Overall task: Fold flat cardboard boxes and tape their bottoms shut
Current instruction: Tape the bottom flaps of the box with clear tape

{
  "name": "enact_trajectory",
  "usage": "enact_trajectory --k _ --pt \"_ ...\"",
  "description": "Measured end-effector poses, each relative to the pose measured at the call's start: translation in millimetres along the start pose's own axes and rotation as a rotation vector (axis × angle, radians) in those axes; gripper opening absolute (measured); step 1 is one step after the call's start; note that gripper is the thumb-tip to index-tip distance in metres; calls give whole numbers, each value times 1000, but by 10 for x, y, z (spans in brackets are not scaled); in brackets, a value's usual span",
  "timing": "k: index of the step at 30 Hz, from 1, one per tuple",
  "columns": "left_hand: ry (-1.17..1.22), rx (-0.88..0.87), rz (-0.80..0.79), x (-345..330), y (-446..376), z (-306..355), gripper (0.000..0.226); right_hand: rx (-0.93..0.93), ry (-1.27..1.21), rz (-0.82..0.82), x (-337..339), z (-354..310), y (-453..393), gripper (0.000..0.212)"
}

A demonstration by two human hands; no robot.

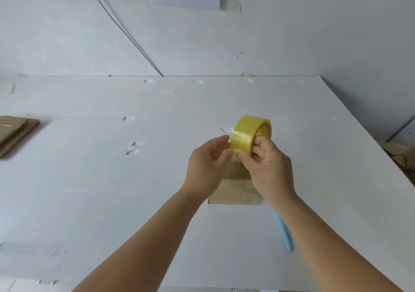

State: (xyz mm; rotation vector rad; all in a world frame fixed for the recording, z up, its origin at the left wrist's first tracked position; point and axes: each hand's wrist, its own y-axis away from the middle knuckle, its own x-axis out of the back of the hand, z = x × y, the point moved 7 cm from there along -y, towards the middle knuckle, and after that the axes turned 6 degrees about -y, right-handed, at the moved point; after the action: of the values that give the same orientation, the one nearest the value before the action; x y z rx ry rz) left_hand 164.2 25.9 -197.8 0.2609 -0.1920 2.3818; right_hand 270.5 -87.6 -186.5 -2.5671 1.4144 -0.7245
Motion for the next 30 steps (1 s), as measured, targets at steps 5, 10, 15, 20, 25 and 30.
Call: enact_trajectory --k 5,10,15,20,25,30 --pt "94 102 66 2 -45 14 14 34 51 27 -2 8 1 28" --pt "116 182 113 22 -87 -32 4 89 102 31 -20 -12 14 27" --pt "35 170 113 40 -124 -7 14 99 121 27 -24 -11 25 25" --pt "-117 104 146 63 -109 63 17 122 193 12 -61 -34 27 25" --pt "68 218 54 93 -101 34 16 182 289 -1 -136 -115 48 25" --pt "198 289 -27 62 -76 -42 25 276 222 9 -153 -182 120 30"
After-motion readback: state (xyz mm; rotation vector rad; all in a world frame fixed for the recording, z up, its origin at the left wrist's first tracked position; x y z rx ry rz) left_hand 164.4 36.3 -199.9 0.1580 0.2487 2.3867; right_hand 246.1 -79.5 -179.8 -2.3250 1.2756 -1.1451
